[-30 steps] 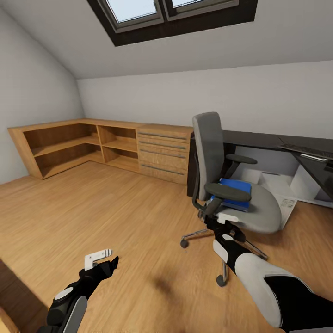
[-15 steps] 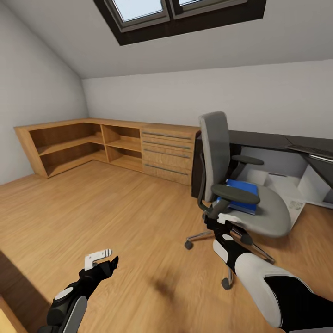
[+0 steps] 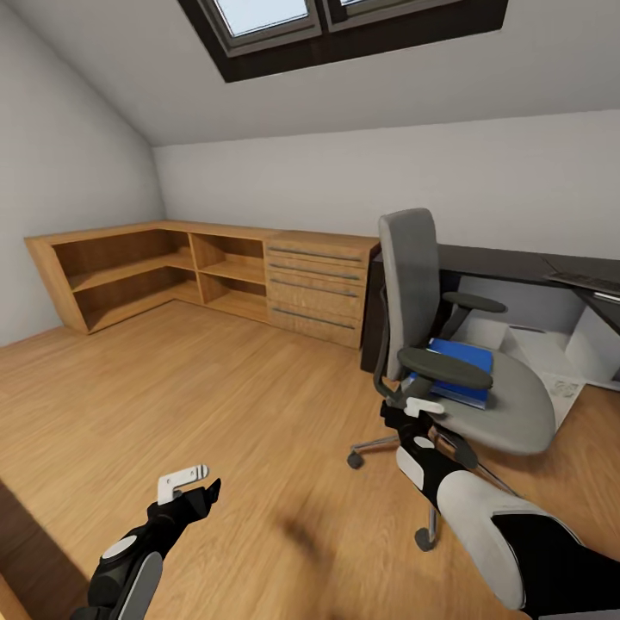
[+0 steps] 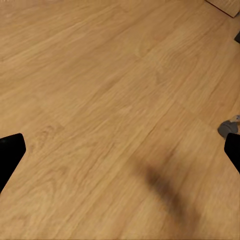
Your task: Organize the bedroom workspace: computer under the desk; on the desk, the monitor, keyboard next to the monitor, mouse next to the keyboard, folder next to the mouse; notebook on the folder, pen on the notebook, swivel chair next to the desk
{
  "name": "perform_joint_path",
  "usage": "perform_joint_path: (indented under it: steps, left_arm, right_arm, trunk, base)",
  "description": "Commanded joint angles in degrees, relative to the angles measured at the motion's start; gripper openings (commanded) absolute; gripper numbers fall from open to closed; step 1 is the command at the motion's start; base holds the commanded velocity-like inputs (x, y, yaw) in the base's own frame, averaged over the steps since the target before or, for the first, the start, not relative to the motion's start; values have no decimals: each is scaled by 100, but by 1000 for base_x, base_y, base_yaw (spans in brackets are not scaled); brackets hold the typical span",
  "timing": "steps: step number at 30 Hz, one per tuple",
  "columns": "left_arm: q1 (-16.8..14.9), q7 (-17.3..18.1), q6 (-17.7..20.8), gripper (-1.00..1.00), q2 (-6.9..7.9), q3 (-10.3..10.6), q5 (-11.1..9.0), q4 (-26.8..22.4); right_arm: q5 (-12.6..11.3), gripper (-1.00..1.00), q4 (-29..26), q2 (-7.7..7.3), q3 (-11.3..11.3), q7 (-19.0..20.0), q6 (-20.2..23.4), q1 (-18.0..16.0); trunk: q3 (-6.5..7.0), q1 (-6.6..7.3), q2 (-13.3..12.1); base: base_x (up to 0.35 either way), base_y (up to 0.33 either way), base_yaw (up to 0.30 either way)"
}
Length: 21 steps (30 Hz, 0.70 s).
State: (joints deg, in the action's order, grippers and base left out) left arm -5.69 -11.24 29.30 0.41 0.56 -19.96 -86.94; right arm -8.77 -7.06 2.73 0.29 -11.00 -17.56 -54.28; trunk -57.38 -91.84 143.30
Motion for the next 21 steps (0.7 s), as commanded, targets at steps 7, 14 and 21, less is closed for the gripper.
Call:
perform_joint_path:
  steps: [7, 14, 21]
  left_arm:
    - [-3, -45, 16, 100, 3, 6, -60, -7]
    - [-3, -45, 21, 100, 3, 6, -60, -7]
    - [-3, -43, 24, 100, 3, 6, -60, -7]
  right_arm:
    - [-46, 100, 11, 8, -11, -6, -28, -4]
    - [-46, 100, 4, 8, -11, -5, -28, -4]
    - [-46, 100, -3, 7, -11, -3, -28, -4]
  trunk:
    - [-6, 1, 2]
    - [-6, 1, 2]
    - [-6, 1, 2]
  base:
    - [99, 83, 0]
    - [25, 39, 0]
    - [-295, 1, 0]
